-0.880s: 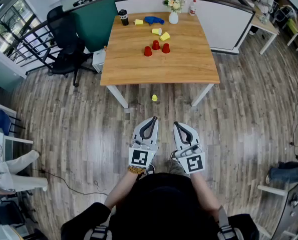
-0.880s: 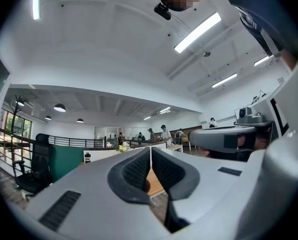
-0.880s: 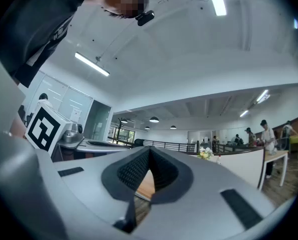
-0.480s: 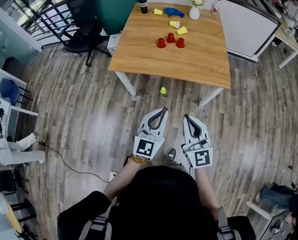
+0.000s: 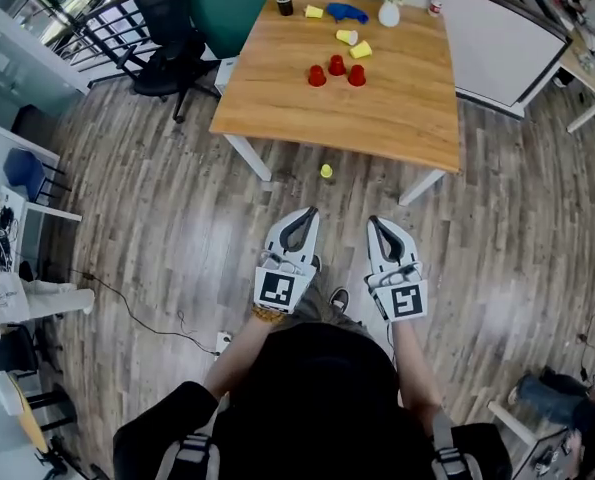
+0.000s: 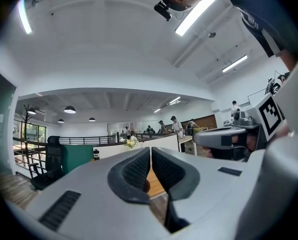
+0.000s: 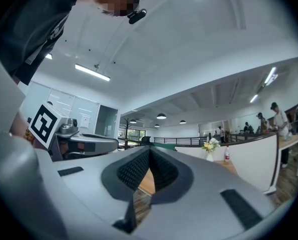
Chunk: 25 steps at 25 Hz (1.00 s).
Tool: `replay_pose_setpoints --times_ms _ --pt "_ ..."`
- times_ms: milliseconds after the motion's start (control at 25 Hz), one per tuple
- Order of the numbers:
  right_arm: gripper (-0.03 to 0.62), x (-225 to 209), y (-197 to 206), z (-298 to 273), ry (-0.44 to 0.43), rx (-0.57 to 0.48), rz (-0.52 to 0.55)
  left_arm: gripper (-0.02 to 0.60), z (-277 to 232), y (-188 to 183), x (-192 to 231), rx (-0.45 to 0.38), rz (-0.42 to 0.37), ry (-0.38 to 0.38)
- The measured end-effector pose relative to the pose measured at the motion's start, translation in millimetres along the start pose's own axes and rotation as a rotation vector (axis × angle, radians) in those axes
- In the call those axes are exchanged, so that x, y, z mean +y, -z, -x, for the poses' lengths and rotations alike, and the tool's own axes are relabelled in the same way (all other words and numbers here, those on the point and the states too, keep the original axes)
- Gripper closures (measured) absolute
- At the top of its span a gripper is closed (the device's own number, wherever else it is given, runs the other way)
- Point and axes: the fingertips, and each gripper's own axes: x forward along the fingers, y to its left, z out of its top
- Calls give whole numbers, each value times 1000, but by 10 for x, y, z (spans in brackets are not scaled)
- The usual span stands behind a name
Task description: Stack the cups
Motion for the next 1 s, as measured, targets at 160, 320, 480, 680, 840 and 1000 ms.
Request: replay_pose_setpoints --times_ms 160,320,480,680,840,1000 --pt "586 -174 48 -71 8 10 -3 552 -168 59 112 10 -13 4" --pt "585 -372 142 -152 30 48 19 552 -362 168 270 6 10 -11" --pt "569 -606 220 -370 48 93 34 552 -660 273 490 -2 9 -13" --pt "565 -913 247 -873 45 133 63 552 -1076 327 853 -17 28 -23" --pt "559 -1069 266 -1342 33 165 77 552 -1333 380 1232 -16 17 -33" --pt "551 -1173 339 -1832 14 200 85 552 -1507 481 1715 -9 48 -68"
